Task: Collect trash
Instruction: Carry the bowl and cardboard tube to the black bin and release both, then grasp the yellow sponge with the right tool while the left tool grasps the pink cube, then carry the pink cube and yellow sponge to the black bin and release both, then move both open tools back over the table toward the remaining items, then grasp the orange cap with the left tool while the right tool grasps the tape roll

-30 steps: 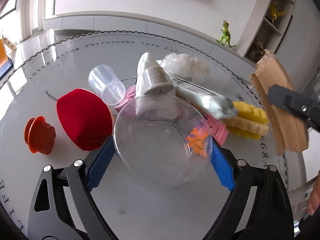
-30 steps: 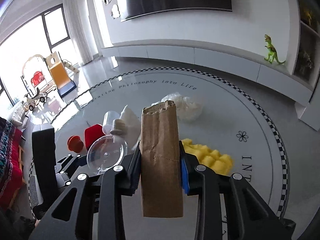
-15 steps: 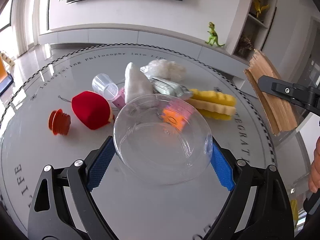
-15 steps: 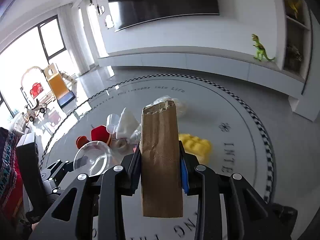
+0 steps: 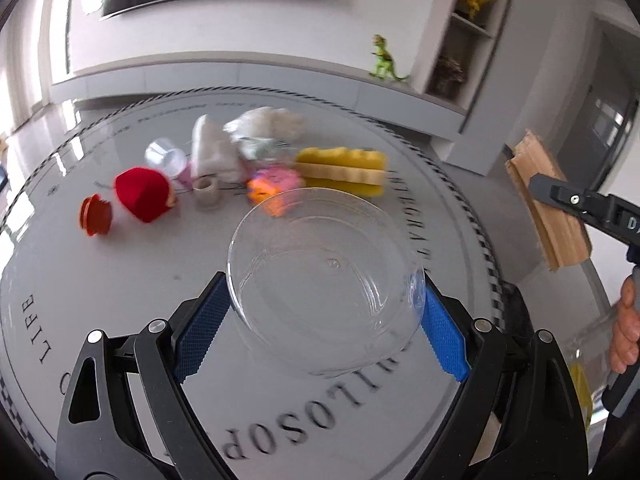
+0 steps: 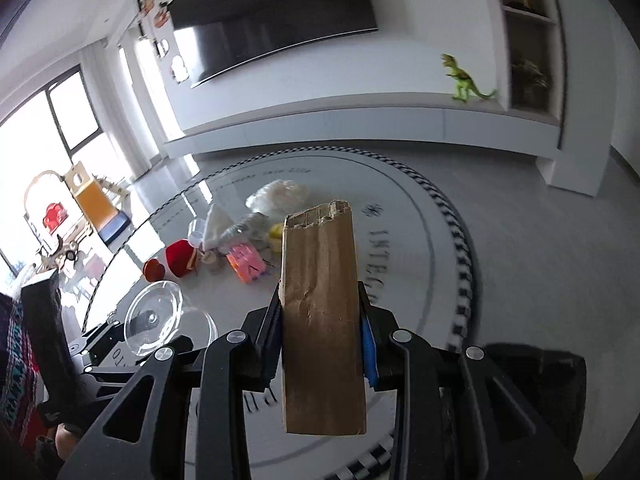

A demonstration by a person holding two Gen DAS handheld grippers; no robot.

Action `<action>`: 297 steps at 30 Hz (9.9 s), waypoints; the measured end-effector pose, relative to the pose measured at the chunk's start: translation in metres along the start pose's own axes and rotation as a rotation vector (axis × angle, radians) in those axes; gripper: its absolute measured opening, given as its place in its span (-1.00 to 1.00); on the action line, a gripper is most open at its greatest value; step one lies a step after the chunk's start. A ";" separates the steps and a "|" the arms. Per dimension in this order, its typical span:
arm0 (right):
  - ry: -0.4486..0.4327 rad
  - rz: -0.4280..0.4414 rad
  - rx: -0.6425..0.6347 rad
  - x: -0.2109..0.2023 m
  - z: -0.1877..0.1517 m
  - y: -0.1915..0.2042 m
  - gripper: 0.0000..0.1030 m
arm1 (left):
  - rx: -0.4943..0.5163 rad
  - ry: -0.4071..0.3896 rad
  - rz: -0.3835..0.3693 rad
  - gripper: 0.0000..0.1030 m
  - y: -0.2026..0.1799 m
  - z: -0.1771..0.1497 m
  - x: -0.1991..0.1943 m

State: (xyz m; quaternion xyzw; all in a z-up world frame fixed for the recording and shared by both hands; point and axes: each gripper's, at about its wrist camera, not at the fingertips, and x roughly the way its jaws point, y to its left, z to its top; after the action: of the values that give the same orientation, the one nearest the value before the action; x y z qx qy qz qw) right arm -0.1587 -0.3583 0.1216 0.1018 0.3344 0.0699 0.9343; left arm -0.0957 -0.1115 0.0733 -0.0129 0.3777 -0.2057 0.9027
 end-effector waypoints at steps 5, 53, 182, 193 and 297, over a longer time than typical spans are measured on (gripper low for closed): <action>-0.026 -0.039 0.055 -0.029 -0.019 -0.026 -0.34 | 0.082 0.002 -0.051 0.69 -0.043 -0.006 -0.006; 0.039 -0.421 0.578 -0.112 -0.191 -0.246 0.20 | 0.541 0.395 -0.424 0.89 -0.302 -0.105 0.091; -0.046 -0.305 0.357 -0.103 -0.105 -0.167 -0.08 | 0.471 0.224 -0.398 0.06 -0.251 -0.065 0.030; 0.010 -0.434 0.508 -0.113 -0.157 -0.222 -0.07 | 0.566 0.327 -0.425 0.06 -0.305 -0.099 0.064; 0.299 0.118 -0.229 0.227 0.014 0.183 -0.51 | -0.191 0.070 0.305 0.40 0.214 0.032 0.053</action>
State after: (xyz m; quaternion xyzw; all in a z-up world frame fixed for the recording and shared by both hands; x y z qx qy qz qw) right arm 0.0123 -0.1380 0.0367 0.0026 0.4526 0.1766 0.8740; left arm 0.0371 0.0598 0.0217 -0.0338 0.4243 -0.0300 0.9044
